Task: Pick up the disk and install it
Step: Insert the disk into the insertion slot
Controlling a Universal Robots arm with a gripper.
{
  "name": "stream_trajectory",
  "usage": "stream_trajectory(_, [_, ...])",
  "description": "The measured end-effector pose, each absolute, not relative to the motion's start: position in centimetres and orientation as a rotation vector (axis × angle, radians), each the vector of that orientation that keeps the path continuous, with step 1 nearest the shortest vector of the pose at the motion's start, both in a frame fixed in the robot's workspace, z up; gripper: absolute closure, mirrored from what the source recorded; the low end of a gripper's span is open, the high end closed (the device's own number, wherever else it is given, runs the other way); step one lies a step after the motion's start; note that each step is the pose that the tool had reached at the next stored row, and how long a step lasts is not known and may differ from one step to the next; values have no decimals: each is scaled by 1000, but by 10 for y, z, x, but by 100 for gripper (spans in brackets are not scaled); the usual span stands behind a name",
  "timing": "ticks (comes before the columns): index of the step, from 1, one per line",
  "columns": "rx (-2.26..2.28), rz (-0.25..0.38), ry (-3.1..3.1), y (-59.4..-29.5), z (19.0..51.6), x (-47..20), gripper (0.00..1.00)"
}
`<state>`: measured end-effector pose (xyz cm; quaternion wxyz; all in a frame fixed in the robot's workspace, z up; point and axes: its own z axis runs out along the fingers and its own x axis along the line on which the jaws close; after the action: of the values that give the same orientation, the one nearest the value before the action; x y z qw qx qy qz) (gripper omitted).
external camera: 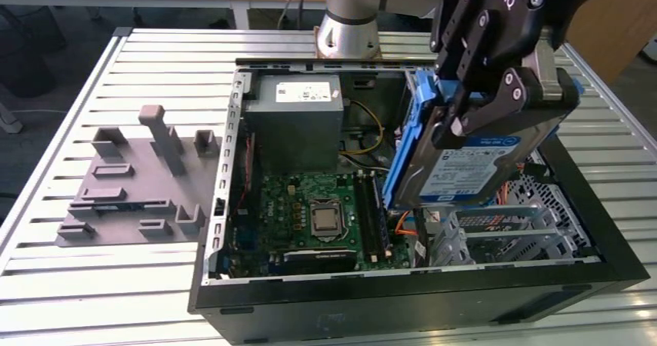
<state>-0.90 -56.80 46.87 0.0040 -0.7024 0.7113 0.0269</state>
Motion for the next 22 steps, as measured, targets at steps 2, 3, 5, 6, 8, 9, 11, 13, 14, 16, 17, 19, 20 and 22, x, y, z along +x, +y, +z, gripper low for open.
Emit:
stream_trajectory(2, [-2206,72,2235,-568,468,-8,64])
stream_trajectory(3, [-2206,73,2235,-568,467,-7,64])
stream_trajectory(5, [-2204,78,2233,-569,466,-7,64])
stream_trajectory(6, [-2203,79,2232,-569,465,-6,64])
stream_trajectory(8, [-2203,79,2232,-569,464,-2,64])
stream_trajectory(9, [-2203,79,2232,-569,464,0,64])
stream_trajectory(11, [-2203,79,2232,-569,463,5,64])
stream_trajectory(13, [-2203,79,2232,-569,462,11,64])
stream_trajectory(14, [-2203,80,2232,-569,462,13,64])
stream_trajectory(16, [-2204,80,2233,-570,461,18,64])
stream_trajectory(17, [-2204,81,2233,-571,460,20,64])
stream_trajectory(19, [-2204,81,2233,-573,459,22,64])
stream_trajectory(20, [-2204,81,2233,-575,459,23,64])
stream_trajectory(22, [-2204,81,2233,-578,458,25,64])
